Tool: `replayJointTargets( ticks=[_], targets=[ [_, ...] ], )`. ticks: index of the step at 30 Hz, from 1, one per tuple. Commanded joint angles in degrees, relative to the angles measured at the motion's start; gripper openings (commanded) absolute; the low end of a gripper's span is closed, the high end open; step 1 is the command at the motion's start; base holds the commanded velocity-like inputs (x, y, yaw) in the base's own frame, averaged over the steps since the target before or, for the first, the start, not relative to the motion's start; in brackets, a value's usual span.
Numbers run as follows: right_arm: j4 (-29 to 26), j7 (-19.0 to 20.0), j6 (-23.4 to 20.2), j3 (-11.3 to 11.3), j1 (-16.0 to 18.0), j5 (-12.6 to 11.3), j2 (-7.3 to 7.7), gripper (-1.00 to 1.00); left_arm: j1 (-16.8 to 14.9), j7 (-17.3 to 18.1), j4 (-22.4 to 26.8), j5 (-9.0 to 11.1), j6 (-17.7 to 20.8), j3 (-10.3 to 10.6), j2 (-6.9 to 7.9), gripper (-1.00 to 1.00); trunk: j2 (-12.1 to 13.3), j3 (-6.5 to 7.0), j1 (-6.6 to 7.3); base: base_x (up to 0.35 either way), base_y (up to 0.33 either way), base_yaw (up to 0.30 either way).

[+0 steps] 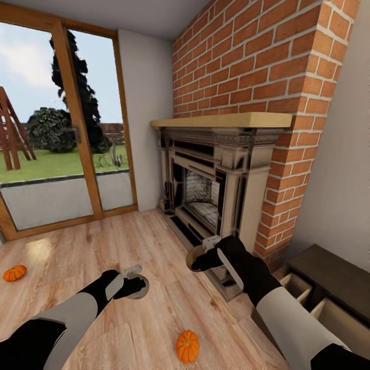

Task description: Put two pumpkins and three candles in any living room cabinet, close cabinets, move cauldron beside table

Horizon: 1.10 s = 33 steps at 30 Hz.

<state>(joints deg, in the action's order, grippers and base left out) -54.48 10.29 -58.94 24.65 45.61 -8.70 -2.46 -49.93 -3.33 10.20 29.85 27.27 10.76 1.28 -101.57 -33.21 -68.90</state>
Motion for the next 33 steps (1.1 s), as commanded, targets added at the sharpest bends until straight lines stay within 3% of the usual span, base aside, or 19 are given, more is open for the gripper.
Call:
replayJointTargets(
  ticks=[1,23,33],
  targets=[
    [0.0,-0.2,-0.2,0.1,0.1,-0.4,0.00,-1.00,0.0,-0.3,0.2,0.6,0.3,0.4,0.04,-1.00,0.0,-0.06,0.02,-0.169,0.241,-0.204],
    [0.0,-0.2,1.4,-0.3,0.1,-0.4,0.00,-1.00,0.0,-0.4,0.2,0.6,0.2,0.4,-0.02,-1.00,0.0,-0.07,0.02,-0.146,0.301,-0.288],
    [0.0,-0.3,1.8,-0.4,0.0,-0.5,0.00,-1.00,0.0,-0.5,0.2,0.6,0.2,0.5,-0.12,-1.00,0.0,0.12,0.02,-0.021,0.053,-0.297]
  ],
)
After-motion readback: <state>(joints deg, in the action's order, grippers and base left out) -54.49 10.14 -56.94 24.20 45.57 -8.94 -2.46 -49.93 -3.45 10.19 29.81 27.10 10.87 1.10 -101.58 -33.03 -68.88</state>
